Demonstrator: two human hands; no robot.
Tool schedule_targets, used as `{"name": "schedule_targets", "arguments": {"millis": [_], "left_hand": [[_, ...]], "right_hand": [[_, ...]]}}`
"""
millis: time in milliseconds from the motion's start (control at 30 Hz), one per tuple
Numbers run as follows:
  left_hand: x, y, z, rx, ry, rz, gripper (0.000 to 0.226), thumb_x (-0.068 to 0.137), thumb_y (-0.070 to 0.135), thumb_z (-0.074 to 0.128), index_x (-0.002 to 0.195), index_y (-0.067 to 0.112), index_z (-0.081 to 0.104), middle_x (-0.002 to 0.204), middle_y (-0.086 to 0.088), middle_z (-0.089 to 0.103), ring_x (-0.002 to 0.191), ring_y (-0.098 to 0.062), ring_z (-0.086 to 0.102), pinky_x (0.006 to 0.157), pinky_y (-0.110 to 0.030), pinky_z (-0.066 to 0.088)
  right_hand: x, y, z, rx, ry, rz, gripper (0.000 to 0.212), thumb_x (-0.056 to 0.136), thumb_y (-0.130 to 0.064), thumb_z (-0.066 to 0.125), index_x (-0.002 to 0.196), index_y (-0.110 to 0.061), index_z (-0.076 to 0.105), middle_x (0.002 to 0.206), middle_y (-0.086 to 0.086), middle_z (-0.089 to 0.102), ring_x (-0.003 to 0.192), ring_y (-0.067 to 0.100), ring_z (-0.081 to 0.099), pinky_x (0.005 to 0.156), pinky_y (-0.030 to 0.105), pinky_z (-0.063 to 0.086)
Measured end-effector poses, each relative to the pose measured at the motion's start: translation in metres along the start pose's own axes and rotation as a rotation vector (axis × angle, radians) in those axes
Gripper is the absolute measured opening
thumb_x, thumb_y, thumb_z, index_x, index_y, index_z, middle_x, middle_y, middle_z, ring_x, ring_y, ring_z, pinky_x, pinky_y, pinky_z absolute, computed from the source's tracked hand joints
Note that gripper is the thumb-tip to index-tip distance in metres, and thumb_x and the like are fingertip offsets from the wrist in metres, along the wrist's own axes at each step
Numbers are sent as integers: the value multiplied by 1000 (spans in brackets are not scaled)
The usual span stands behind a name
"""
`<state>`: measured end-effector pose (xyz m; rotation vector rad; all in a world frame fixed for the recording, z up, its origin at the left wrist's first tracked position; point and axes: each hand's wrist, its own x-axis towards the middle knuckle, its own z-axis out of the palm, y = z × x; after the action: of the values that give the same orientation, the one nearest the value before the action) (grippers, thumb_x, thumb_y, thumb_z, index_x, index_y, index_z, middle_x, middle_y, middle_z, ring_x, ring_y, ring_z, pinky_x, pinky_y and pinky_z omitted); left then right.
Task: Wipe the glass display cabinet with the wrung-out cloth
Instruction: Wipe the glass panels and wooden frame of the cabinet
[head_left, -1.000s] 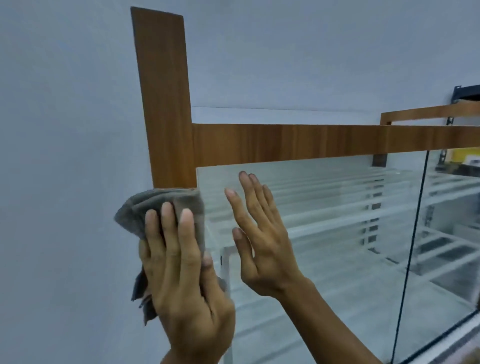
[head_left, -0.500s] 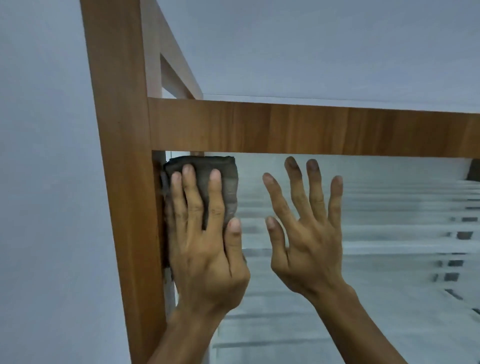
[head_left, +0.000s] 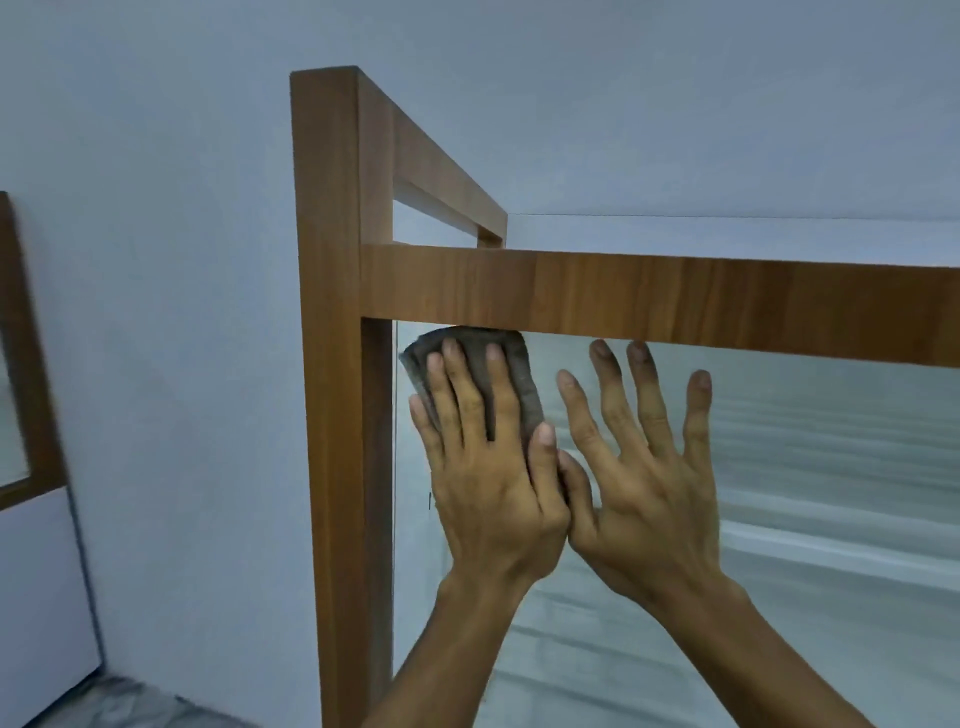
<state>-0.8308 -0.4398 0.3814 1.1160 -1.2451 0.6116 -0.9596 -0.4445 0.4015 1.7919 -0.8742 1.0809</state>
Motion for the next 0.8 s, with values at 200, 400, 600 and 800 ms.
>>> {"name": "schedule_targets", "arguments": {"millis": [200,400,600,800], "left_hand": [[-1,-25,-8,127,30,-12,65,105,36,33,164,16,12,173,-14,8,161,-29,0,130,-51,-3],[-14,22,8,18,-34,71,70,104,33,38,164,13,9,172,-17,4,161,-33,-1,129,-54,-3],[8,-8,-1,115,82,-66,67,105,32,34,162,3,16,171,-22,10,160,-35,0,130,-49,-5],[-10,11,7,50,-83,187,69,103,33,36,162,7,13,171,-19,5,161,-30,0,130,-47,-2]], "right_hand": [[-8,11,-16,31,-28,34,63,102,-43,43,159,-17,33,168,13,24,158,37,12,123,66,-6],[-17,34,-18,-56,-51,31,69,102,-54,36,161,-18,30,170,13,18,158,38,8,122,69,-2],[-16,26,-15,-46,-32,74,68,101,-51,36,161,-19,28,170,13,17,158,38,7,122,70,-4],[-16,23,-14,-31,-8,75,66,100,-42,40,161,-16,30,170,14,17,159,36,3,122,67,-7]]}}
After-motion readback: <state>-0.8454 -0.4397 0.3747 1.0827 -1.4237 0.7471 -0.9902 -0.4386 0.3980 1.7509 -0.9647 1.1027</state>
